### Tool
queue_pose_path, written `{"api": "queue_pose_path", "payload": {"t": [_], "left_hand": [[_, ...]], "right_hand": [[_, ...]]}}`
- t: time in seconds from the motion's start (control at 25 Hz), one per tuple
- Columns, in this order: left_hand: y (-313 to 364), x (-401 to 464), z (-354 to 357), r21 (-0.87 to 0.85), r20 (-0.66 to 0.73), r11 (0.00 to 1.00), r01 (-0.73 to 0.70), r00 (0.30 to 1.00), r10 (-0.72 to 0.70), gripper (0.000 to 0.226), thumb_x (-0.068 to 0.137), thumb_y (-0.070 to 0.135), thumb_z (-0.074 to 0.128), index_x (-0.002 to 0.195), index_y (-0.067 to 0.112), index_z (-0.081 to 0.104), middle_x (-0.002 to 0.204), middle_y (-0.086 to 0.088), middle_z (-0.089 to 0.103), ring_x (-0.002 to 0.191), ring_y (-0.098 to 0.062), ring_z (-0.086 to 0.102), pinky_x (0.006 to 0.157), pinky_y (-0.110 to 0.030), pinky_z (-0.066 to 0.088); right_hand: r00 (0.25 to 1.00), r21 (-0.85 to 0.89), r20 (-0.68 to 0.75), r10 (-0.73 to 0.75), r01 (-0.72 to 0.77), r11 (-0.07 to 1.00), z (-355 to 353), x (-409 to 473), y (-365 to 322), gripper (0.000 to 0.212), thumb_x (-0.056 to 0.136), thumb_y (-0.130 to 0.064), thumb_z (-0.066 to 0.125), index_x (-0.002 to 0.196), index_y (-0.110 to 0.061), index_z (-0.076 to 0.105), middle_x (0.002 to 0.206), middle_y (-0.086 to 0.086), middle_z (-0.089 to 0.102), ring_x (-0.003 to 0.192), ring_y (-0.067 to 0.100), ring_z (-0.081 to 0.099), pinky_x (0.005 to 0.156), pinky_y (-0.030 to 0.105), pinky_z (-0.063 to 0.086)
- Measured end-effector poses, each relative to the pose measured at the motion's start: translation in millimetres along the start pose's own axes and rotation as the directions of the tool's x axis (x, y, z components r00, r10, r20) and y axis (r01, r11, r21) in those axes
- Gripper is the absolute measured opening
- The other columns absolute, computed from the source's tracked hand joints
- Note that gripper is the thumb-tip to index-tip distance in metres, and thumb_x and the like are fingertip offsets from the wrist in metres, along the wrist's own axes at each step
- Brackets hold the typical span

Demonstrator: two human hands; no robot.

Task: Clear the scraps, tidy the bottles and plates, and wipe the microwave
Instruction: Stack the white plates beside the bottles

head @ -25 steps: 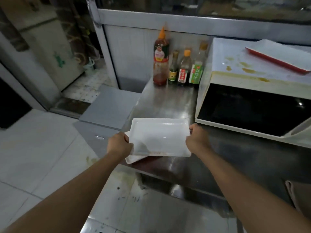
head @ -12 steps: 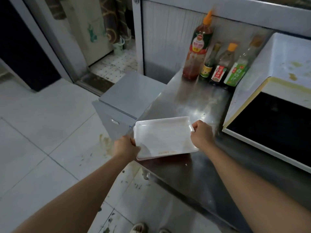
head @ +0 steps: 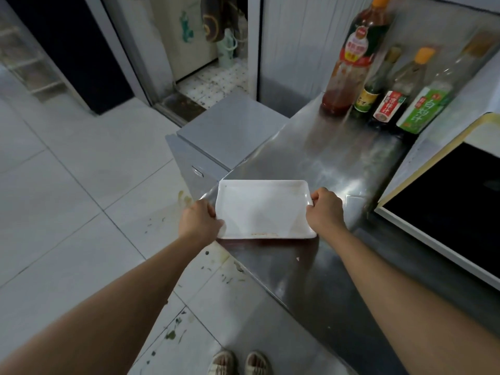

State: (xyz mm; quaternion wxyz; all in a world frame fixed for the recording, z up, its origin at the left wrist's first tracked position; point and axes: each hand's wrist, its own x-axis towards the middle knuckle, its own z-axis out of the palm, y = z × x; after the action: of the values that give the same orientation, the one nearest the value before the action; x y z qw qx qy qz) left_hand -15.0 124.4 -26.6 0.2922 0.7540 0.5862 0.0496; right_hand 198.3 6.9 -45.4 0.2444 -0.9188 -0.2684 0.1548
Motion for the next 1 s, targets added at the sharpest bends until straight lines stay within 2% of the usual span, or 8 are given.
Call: {"api": "queue_pose_path", "payload": {"t": [0.16, 0.28, 0.36, 0.44, 0.56, 0.76, 0.88, 1.0], "left_hand": [[-4.0, -2.0, 2.4, -0.005, -0.04, 1.0, -0.024, 0.999, 0.024, 0.012, 0.076, 0.01, 0.068, 0.075, 0.012, 0.056, 0.062, 0.007, 0.05, 0.068, -0.019, 0.053, 0.052, -0.023, 0.035], [-5.2, -3.9, -1.3, 0.032, -0.008, 0.997, -0.071, 0.997, 0.072, 0.021, 0.077, 0.015, 0.07, 0.085, 0.018, 0.051, 0.065, 0.01, 0.05, 0.067, -0.01, 0.054, 0.049, -0.018, 0.032], [-3.5, -6.0, -8.8, 0.077, 0.069, 0.992, -0.095, 0.994, 0.09, 0.028, 0.077, 0.021, 0.072, 0.096, 0.017, 0.051, 0.082, 0.004, 0.058, 0.082, -0.016, 0.058, 0.062, -0.025, 0.044], [3.1, -8.0, -20.0, 0.131, 0.123, 0.985, -0.116, 0.987, 0.1, 0.043, 0.078, 0.024, 0.072, 0.113, 0.014, 0.049, 0.109, -0.006, 0.059, 0.102, -0.026, 0.055, 0.081, -0.034, 0.048], [22.0, -10.5, -38.2, 0.201, 0.172, 0.96, -0.196, 0.972, 0.162, 0.055, 0.08, 0.025, 0.069, 0.127, 0.017, 0.042, 0.127, -0.01, 0.051, 0.11, -0.03, 0.054, 0.089, -0.038, 0.048], [80.3, -28.1, -75.6, 0.252, 0.265, 0.851, -0.461, 0.879, 0.397, 0.055, 0.082, 0.03, 0.067, 0.128, 0.017, 0.041, 0.129, -0.01, 0.05, 0.116, -0.029, 0.051, 0.096, -0.045, 0.046], [117.2, -42.9, -91.9, 0.281, 0.266, 0.763, -0.582, 0.811, 0.521, 0.053, 0.083, 0.029, 0.065, 0.128, 0.019, 0.04, 0.128, -0.008, 0.048, 0.117, -0.028, 0.049, 0.095, -0.043, 0.046], [152.7, -58.4, -101.9, 0.3, 0.262, 0.673, -0.676, 0.737, 0.624, 0.052, 0.083, 0.031, 0.065, 0.127, 0.019, 0.041, 0.127, -0.009, 0.049, 0.116, -0.029, 0.05, 0.093, -0.043, 0.047]], "right_hand": [[1.0, 0.022, -0.004, -0.014, 0.015, 1.0, 1.0, -3.7, 3.8, 0.019, 0.082, -0.001, 0.055, 0.1, -0.007, 0.058, 0.108, 0.013, 0.06, 0.093, 0.03, 0.057, 0.071, 0.028, 0.039], [0.997, 0.02, 0.055, -0.046, 0.045, 0.999, -4.8, -10.9, 5.3, 0.031, 0.082, -0.013, 0.062, 0.112, -0.006, 0.055, 0.114, 0.013, 0.056, 0.1, 0.029, 0.055, 0.077, 0.028, 0.04], [0.994, 0.015, 0.096, -0.051, 0.05, 0.999, -15.6, -20.3, 3.2, 0.047, 0.08, -0.022, 0.066, 0.121, -0.006, 0.049, 0.121, 0.014, 0.051, 0.11, 0.029, 0.052, 0.087, 0.032, 0.041], [0.994, 0.003, 0.103, -0.036, 0.036, 0.999, -33.0, -32.9, -1.7, 0.059, 0.079, -0.027, 0.069, 0.129, -0.008, 0.044, 0.128, 0.014, 0.047, 0.118, 0.029, 0.048, 0.095, 0.034, 0.04], [0.993, -0.012, 0.106, -0.045, 0.047, 0.999, -61.0, -51.1, -13.0, 0.064, 0.078, -0.029, 0.07, 0.132, -0.009, 0.042, 0.132, 0.015, 0.044, 0.122, 0.03, 0.045, 0.099, 0.033, 0.037], [0.992, -0.1, 0.063, -0.107, 0.113, 0.989, -122.9, -85.9, -34.7, 0.068, 0.079, -0.033, 0.069, 0.136, -0.011, 0.039, 0.135, 0.015, 0.042, 0.127, 0.03, 0.038, 0.104, 0.033, 0.034], [0.994, -0.161, 0.006, -0.11, 0.109, 0.981, -155.7, -104.0, -39.1, 0.065, 0.08, -0.035, 0.066, 0.135, -0.012, 0.039, 0.135, 0.013, 0.04, 0.128, 0.03, 0.034, 0.105, 0.032, 0.031], [0.993, -0.2, -0.059, -0.1, 0.086, 0.976, -189.6, -120.7, -36.5, 0.062, 0.079, -0.034, 0.066, 0.132, -0.014, 0.041, 0.128, 0.011, 0.041, 0.122, 0.03, 0.035, 0.103, 0.036, 0.035]]}}
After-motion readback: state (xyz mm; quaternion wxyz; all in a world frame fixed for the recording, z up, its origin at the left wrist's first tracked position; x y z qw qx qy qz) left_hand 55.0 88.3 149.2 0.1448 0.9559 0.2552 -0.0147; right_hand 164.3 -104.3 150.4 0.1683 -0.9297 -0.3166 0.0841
